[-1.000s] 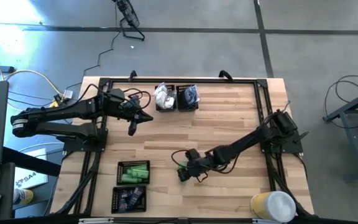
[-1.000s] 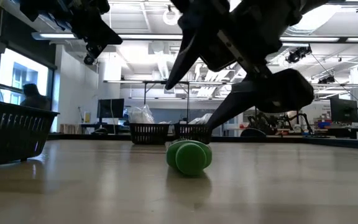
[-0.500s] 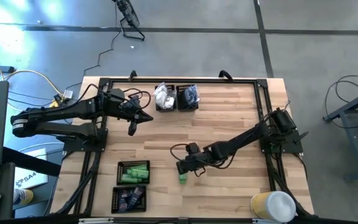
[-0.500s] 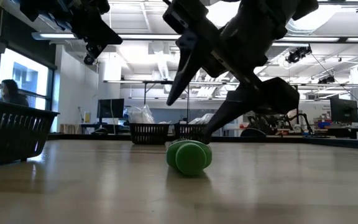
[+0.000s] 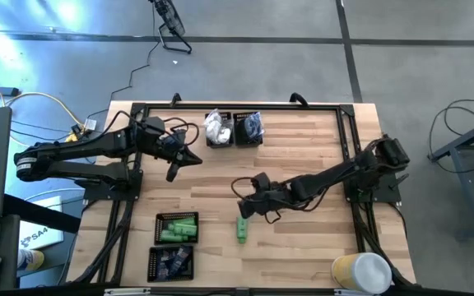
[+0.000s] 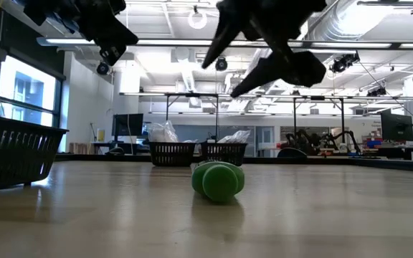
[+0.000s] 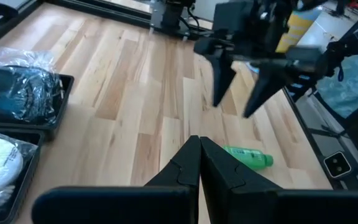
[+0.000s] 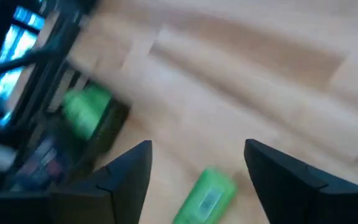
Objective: Pick & Place Travel size toiletries
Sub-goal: Put the green shampoo into the middle left basket
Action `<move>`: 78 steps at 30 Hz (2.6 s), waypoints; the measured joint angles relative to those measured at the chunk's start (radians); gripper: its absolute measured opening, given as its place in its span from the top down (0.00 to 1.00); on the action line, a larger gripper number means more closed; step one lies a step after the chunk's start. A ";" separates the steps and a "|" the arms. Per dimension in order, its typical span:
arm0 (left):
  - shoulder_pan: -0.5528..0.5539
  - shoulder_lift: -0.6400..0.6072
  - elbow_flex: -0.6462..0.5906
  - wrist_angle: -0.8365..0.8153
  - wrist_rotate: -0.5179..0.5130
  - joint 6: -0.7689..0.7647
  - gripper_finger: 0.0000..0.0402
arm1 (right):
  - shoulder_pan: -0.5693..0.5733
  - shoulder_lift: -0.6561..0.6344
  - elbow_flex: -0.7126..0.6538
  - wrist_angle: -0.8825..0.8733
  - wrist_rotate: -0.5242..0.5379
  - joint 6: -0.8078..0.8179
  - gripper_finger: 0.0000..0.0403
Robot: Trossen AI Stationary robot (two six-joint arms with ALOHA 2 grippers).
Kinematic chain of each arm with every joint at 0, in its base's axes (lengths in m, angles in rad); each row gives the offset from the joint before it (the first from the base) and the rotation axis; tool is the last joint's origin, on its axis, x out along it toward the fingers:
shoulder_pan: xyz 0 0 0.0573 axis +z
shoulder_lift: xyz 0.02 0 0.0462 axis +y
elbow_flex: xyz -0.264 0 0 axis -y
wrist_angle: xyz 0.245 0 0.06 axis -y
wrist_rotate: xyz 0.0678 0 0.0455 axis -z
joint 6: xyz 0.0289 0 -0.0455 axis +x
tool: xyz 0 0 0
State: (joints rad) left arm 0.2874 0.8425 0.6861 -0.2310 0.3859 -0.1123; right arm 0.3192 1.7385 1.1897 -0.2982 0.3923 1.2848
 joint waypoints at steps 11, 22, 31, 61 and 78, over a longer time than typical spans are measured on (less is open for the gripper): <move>0.000 0.006 0.000 -0.005 -0.031 0.003 0.98 | 0.019 0.059 0.002 0.086 -0.321 0.029 0.77; 0.000 0.034 0.000 -0.016 -0.035 0.014 0.98 | 0.058 0.149 0.001 0.205 -0.426 0.053 0.99; 0.000 0.039 -0.001 -0.016 -0.052 0.033 0.98 | 0.074 0.214 0.000 0.221 -0.426 0.077 0.99; 0.000 0.039 -0.001 -0.013 -0.057 0.033 0.98 | -0.046 0.282 0.000 0.274 -0.342 -0.059 0.99; 0.000 0.039 -0.001 -0.055 -0.057 0.037 0.98 | -0.115 0.178 0.001 0.147 -0.260 -0.165 0.99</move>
State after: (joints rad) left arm 0.2874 0.8814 0.6851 -0.2857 0.3284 -0.0751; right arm 0.2045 1.9165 1.1904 -0.1512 0.1320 1.1198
